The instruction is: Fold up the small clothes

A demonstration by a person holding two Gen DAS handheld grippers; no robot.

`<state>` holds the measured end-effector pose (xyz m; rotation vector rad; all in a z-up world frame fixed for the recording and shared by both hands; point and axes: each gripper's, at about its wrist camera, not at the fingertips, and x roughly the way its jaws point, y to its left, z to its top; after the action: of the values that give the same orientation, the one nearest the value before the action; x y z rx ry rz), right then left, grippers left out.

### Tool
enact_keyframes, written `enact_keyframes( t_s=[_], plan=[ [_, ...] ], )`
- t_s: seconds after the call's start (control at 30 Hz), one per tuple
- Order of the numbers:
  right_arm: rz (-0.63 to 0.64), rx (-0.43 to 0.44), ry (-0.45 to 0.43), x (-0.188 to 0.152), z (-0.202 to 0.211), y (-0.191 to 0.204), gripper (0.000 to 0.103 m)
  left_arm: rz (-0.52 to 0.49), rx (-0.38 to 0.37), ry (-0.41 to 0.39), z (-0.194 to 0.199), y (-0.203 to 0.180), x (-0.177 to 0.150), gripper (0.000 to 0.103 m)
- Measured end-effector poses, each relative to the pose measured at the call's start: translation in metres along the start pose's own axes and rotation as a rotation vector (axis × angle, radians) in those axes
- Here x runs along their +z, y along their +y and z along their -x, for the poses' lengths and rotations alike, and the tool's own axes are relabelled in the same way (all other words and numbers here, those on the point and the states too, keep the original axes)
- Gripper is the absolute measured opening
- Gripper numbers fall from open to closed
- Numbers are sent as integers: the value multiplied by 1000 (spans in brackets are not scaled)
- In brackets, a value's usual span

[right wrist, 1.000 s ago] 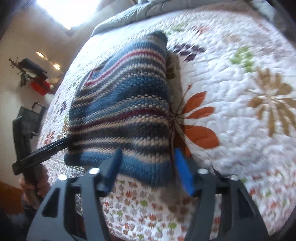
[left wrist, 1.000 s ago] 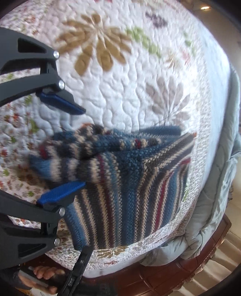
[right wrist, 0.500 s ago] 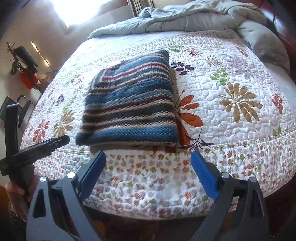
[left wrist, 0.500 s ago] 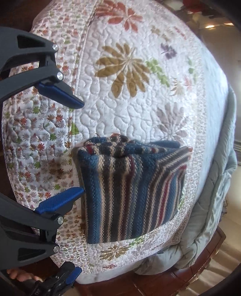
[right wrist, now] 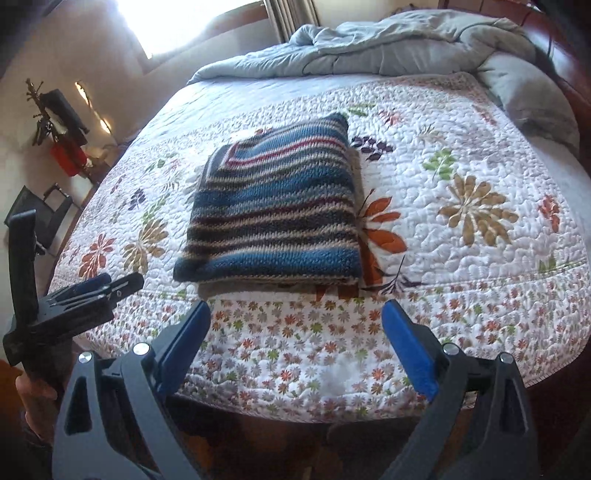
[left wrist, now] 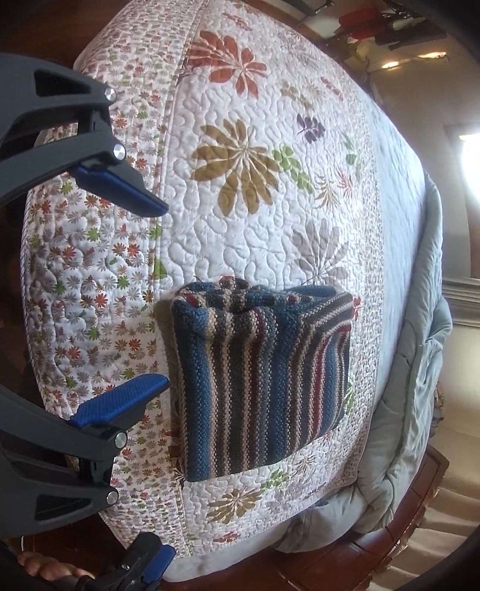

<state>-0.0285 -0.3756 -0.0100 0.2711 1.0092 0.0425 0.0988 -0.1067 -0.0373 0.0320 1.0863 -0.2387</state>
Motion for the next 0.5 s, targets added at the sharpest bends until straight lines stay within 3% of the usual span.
enact_keyframes(
  t_s=[0.5],
  plan=[
    [14,26,4,1,-4,-3,93,-18,26,-10,1,-10,-1,87]
  ],
)
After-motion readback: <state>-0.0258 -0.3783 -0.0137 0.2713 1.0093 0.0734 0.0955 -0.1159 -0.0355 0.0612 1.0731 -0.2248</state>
